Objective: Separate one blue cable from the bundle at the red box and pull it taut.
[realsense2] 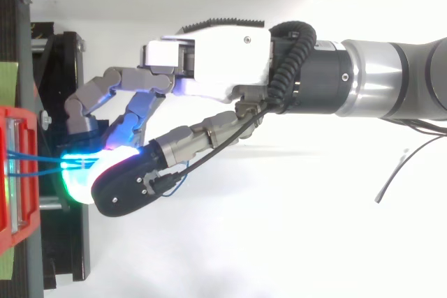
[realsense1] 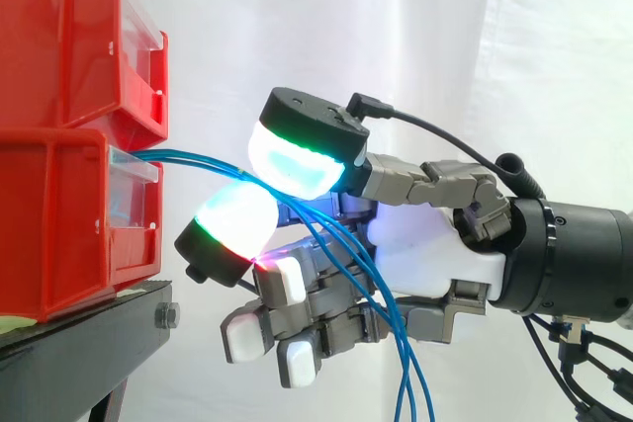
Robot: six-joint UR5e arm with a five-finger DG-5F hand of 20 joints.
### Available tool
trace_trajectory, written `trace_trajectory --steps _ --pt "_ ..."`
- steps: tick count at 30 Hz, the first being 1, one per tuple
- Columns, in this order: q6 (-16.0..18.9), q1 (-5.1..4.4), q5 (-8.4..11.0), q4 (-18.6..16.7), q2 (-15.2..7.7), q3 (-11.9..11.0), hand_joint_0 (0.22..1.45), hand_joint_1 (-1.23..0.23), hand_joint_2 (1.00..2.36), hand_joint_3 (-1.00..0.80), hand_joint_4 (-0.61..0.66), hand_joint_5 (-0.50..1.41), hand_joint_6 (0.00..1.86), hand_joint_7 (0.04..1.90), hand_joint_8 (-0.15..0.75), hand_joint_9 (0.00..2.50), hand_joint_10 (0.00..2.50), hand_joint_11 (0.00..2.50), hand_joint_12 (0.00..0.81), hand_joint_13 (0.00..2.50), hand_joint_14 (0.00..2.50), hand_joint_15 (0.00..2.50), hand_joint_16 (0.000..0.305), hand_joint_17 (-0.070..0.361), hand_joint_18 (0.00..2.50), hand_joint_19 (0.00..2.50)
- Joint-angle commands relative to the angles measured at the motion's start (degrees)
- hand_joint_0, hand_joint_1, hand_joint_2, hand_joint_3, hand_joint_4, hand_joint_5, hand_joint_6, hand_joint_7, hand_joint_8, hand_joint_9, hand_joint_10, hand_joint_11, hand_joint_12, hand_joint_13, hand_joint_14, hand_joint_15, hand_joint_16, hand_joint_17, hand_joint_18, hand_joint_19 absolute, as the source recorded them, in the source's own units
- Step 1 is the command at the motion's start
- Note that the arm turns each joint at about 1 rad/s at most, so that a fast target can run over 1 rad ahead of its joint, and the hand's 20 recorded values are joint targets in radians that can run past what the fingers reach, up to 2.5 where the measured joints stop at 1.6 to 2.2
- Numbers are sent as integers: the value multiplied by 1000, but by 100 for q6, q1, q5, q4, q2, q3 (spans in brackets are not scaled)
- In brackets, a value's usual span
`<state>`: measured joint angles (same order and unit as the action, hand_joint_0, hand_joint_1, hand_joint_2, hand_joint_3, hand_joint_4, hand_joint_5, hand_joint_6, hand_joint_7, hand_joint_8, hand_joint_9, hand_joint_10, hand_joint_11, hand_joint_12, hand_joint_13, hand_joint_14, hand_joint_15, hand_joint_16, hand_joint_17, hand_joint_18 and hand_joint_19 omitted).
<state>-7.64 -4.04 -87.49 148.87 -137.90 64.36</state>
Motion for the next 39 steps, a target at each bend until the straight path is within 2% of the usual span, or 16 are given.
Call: trace_trajectory --steps 1,9,12,14,17,20,27,31,39 --pt "-27 -1 13 -16 0 -3 621 -639 1016 -209 209 -155 749 1040 311 958 23 877 378 899 20 533 55 124 844 736" --pt "-44 -1 30 10 0 -38 637 -725 1016 -211 192 -189 815 985 308 945 23 908 378 895 21 545 54 122 838 751" --pt "-44 -1 39 19 0 -47 608 -721 1010 -359 197 -191 828 986 305 953 23 912 379 900 21 541 54 122 845 751" --pt "-44 8 39 19 0 -38 595 -628 1001 -485 210 -188 835 977 310 981 23 919 376 909 23 544 54 121 856 747" --pt "-35 8 39 36 0 -47 610 -499 1000 -500 205 -183 854 985 312 1008 23 927 371 936 22 550 53 119 871 745" --pt "-35 17 30 36 0 -47 626 -465 1000 -500 195 -181 863 983 309 1025 24 939 370 948 21 559 53 119 883 762" --pt "-44 17 39 36 0 -38 600 -569 1013 -298 195 -184 876 1006 319 1011 24 964 379 937 23 566 54 122 883 766" --pt "-44 35 48 45 0 -38 588 -625 1009 -372 211 -193 869 991 317 988 23 969 384 933 22 567 55 123 880 764" --pt "-27 70 101 274 -9 -29 553 -605 1002 -481 209 -216 849 952 316 967 24 1038 393 923 22 568 58 130 880 765"
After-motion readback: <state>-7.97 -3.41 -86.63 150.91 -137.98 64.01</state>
